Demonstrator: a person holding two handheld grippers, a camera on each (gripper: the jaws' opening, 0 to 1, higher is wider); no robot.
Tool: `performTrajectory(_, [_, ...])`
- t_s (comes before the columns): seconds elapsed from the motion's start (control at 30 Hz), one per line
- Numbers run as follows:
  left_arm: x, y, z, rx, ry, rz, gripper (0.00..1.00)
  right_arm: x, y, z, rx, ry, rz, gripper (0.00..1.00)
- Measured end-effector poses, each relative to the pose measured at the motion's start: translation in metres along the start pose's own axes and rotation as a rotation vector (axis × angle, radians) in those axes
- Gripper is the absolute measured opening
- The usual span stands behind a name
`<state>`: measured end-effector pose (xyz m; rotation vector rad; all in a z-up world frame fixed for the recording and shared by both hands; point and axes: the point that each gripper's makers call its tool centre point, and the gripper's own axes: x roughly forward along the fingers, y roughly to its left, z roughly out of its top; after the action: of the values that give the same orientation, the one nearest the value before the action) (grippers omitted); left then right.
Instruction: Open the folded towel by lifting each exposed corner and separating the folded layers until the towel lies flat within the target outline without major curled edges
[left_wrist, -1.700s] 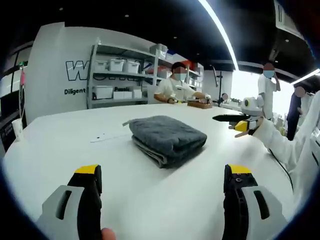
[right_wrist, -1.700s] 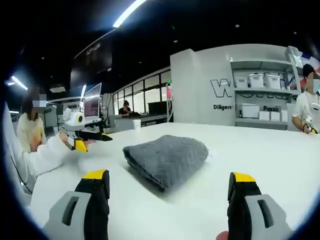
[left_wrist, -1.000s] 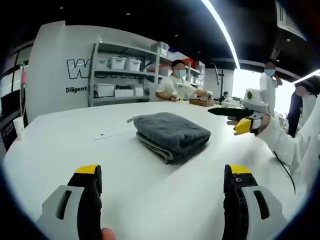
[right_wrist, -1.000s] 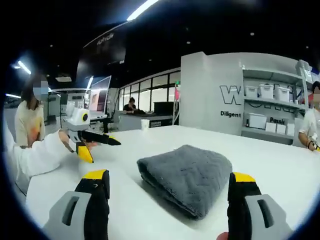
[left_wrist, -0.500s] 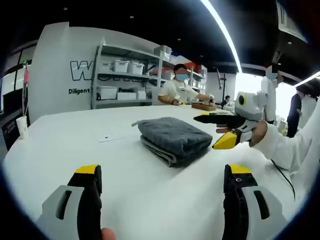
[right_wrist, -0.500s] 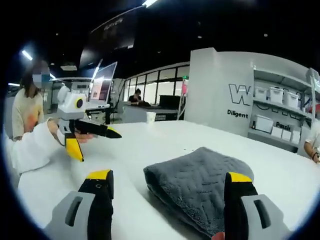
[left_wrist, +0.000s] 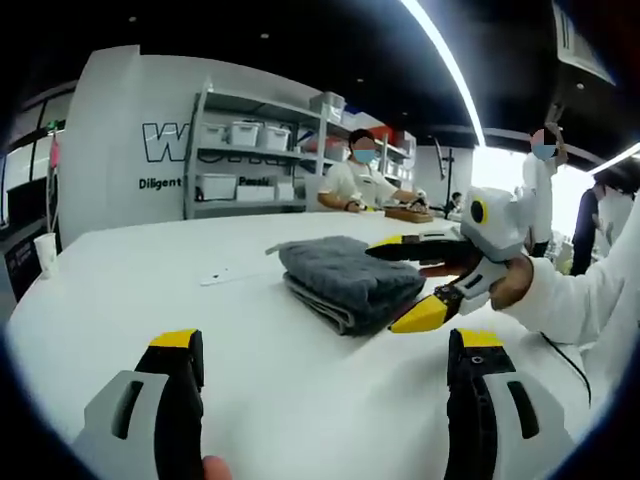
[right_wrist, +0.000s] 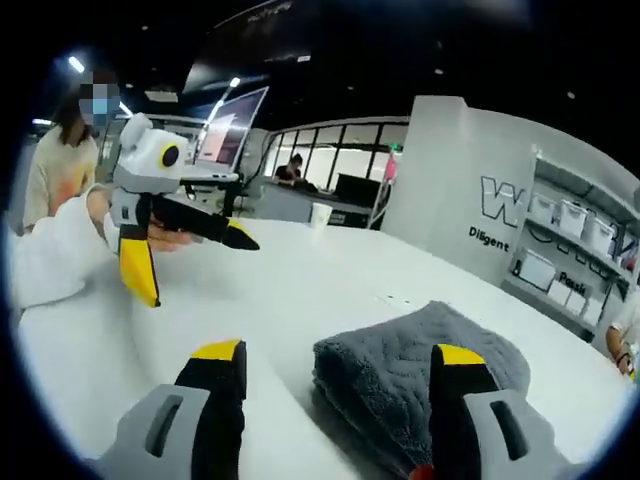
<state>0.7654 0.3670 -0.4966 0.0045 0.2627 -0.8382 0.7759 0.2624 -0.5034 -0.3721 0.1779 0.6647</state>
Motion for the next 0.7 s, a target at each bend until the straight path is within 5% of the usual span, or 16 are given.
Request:
performTrajectory(0.43, [0.000,0.003,0.000,-0.007,0.003,0.004,1.00,0.013,-0.005,-0.008,-0.306,0.052,-0.084,0.38])
performTrajectory(0.7, [0.000,0.003,0.001,-0.013,0.005,0.005,1.00,0.021,-0.006,-0.019,-0.368,0.074,-0.080,0.22])
